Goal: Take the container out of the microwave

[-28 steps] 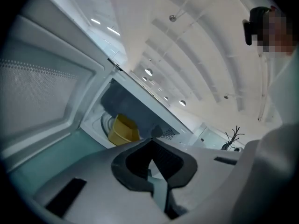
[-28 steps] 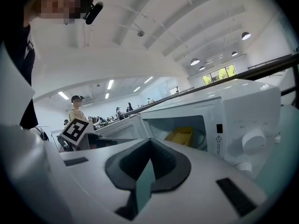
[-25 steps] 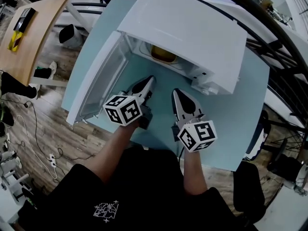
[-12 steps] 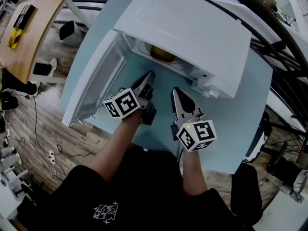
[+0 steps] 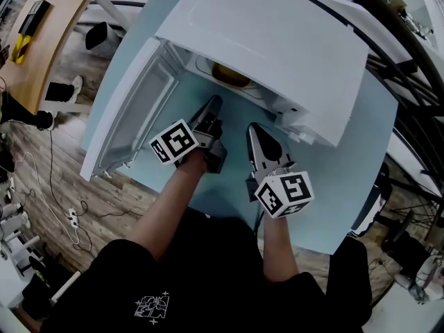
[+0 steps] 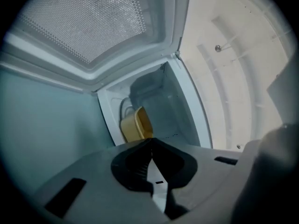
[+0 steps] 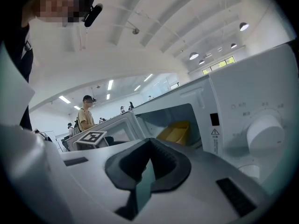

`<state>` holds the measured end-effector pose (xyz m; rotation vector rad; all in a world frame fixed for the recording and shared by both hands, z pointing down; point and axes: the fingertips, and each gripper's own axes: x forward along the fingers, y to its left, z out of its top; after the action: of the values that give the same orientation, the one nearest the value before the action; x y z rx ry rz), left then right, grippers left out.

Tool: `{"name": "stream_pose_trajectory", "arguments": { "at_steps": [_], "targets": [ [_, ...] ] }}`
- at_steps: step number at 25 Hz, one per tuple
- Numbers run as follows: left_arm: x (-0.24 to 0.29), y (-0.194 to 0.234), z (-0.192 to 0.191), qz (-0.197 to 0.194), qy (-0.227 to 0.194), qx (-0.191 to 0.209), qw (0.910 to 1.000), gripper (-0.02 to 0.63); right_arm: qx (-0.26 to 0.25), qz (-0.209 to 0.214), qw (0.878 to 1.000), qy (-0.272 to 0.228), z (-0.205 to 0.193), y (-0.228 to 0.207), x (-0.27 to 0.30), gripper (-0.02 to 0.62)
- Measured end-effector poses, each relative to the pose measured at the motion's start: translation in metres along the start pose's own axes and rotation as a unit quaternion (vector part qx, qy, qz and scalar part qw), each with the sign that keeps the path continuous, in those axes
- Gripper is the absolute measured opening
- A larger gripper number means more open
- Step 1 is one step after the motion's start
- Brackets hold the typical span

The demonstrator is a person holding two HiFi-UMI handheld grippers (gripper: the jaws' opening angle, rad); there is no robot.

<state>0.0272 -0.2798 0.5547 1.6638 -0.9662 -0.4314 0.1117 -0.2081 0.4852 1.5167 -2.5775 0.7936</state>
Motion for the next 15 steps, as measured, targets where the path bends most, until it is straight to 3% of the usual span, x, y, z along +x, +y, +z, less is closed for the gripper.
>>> {"name": "stream_pose_trajectory", "arguments": {
  "at_steps": [8,15],
  "targets": [
    [0.014,0.01,0.0,0.017,-0.024,-0.034,0.999,0.011,0.01,0.022,1.0,0.008,-0.01,-0.002,0.007,0.006],
    [0.026,0.02,-0.002,0.035,-0.027,-0.061,0.9971,0.094,0.015,0.031,0.999,0.011,-0.012,-0.012,0.009,0.006]
  ]
}}
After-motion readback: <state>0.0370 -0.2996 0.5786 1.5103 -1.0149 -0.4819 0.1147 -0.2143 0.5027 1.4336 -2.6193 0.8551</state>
